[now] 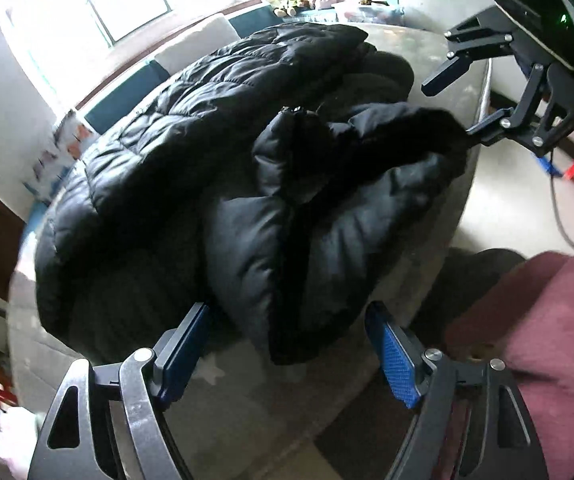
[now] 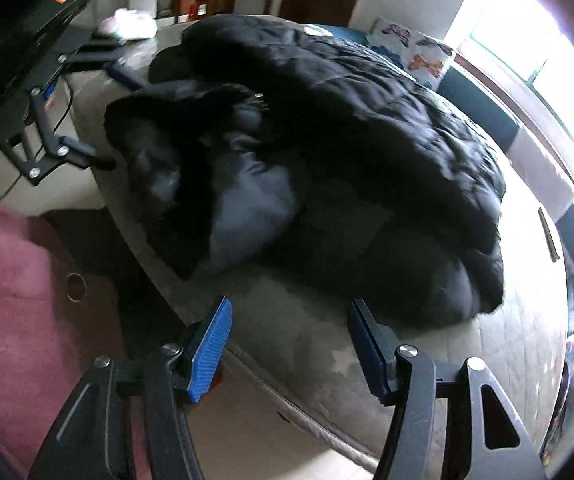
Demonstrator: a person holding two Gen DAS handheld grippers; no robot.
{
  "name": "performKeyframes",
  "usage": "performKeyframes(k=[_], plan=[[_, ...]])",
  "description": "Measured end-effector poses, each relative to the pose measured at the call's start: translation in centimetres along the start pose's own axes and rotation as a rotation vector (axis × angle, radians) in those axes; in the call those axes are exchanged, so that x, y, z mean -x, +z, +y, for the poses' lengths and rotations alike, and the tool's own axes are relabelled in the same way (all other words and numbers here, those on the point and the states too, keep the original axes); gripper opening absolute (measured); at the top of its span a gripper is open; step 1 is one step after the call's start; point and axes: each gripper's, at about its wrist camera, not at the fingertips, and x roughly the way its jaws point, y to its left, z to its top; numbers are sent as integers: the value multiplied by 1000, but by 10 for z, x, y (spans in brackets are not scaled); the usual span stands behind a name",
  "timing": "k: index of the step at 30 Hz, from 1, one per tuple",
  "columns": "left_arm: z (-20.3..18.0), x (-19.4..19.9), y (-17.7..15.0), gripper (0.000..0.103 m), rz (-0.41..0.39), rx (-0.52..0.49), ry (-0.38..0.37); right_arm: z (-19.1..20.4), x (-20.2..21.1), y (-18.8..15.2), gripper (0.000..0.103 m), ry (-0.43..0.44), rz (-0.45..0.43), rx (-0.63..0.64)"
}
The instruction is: Fold large clothes
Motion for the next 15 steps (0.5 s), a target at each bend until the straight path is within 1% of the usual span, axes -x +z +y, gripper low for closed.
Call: performKeyframes(k=[2,3,4,5,6,7,10,11,15], plan=[[-5,1,0,84,-37,-31,44,7,-4,2,66,1,-9,24],[-7,4,0,80,-65,-44,62,10,-6,4,66,-1,-13,35],[-7,6,1,70,-91,-53,73,13,-7,4,66,0,-17,44],[-6,8,2,63,-109,-56,75,15,-7,6,66,2,-21,52],[-4,9,3,48,-118,-53,71,17,-6,6,66,1,-27,57],[-1,11,4,37,-126,-44,63,17,-5,7,66,-2,-34,63],[15,21,9,27,-159,7,40,17,4,7,66,-32,-67,75],[16,25,13,26,-164,19,35,17,7,7,66,-31,-77,76],[42,37,25,24,-207,84,-5,16,9,15,66,-34,-116,79]])
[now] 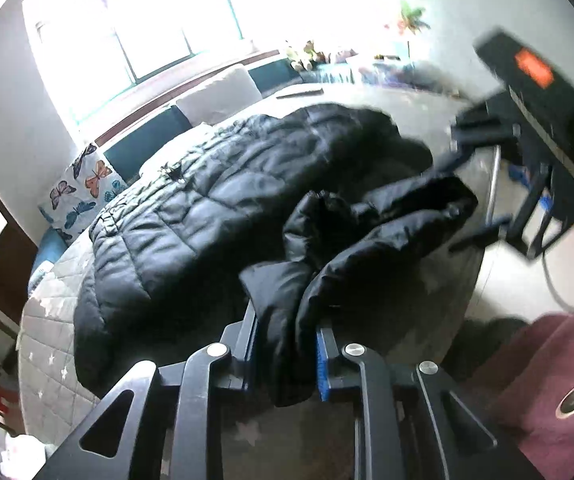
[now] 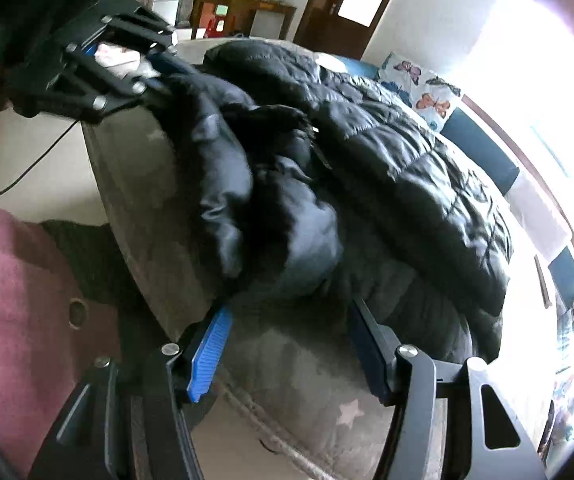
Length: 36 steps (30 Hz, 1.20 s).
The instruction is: Fold large clothes
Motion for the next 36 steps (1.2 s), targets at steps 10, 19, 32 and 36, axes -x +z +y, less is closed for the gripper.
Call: performKeyframes(k=[10,19,32,36], plan=[[22,7,17,30,12,114,-81,-31,-30,40,50,28,-65,-162],[31,48,-29,83,-59,198,32,-69,-5,68,29,103,-108,-295],[27,9,-61,84,-12,55,293,-96,1,89,27,112,-144,-388],[21,-8,-60,80,-28,-48,380,-97,3,92,26,104,-147,-383]])
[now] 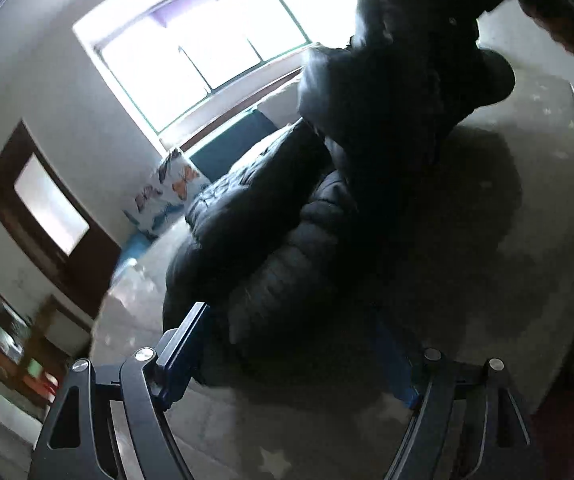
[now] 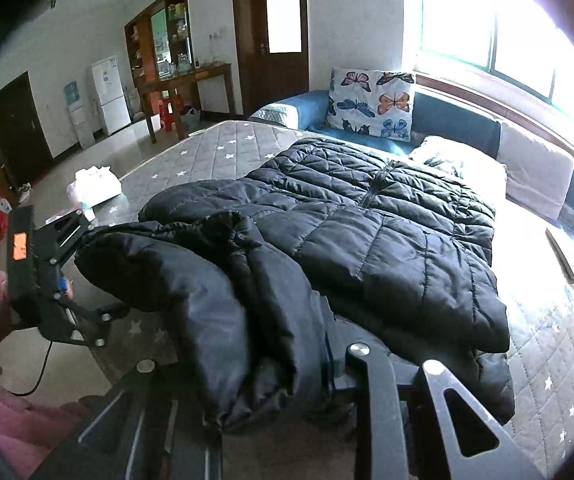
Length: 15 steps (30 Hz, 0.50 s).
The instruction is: Fold large clothes
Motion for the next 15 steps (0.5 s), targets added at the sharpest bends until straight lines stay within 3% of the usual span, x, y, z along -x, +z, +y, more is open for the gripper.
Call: performKeyframes(k=[4,15], plan=[[3,-1,2,42,-31,12,-41,0,1,-3,26,0,-13,-9],[0,41,-6,36,-54,69,-64,17,28,-33,22,13,-51,20]])
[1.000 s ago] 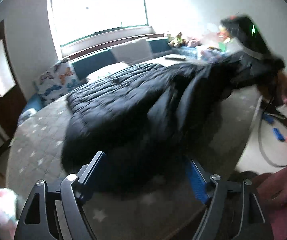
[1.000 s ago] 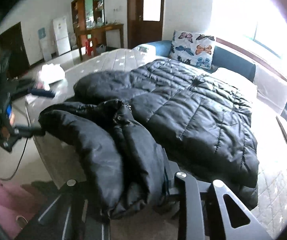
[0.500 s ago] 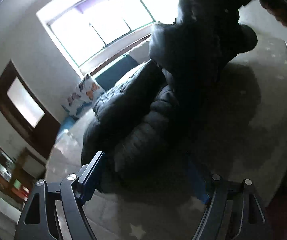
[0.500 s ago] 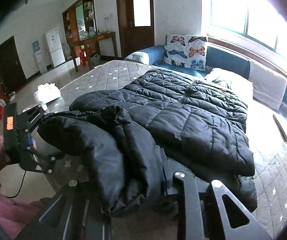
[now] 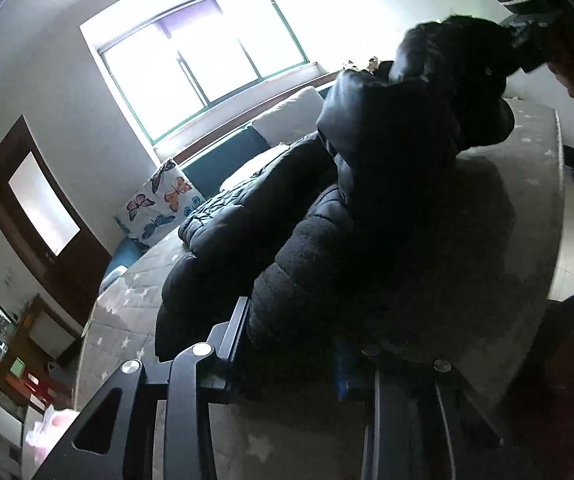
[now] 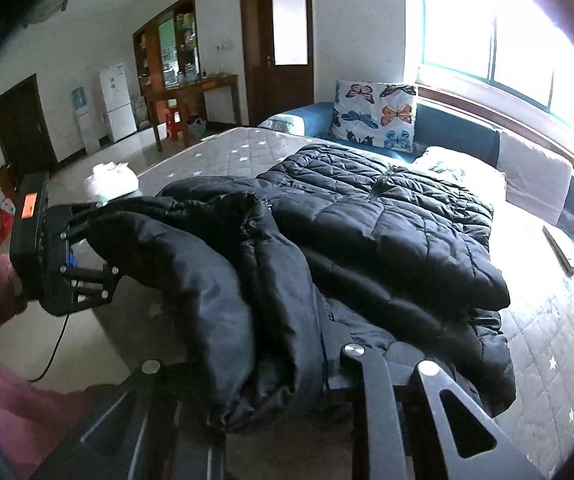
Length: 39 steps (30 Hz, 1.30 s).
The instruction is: Fold large clothes
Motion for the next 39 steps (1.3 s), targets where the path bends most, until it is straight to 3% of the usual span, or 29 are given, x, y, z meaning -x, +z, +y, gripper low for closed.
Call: performKeyframes(k=[9,14,20,29,39], plan=[[-14,77,-11,36,0,50,-70,36,50,-19,21,63,44,86],[-13,88,-6,36,-8,82,-76,44,59,-15,21,69,42,120],[5,92,9,36,-31,141,-81,20,47,8,21,91,8,82],[63,45,79,36,-59,163,-24,-22,23,72,21,93,-57,63],[156,-103,167,33,9,231,10,-109,-71,159,21,43,-33,-33]])
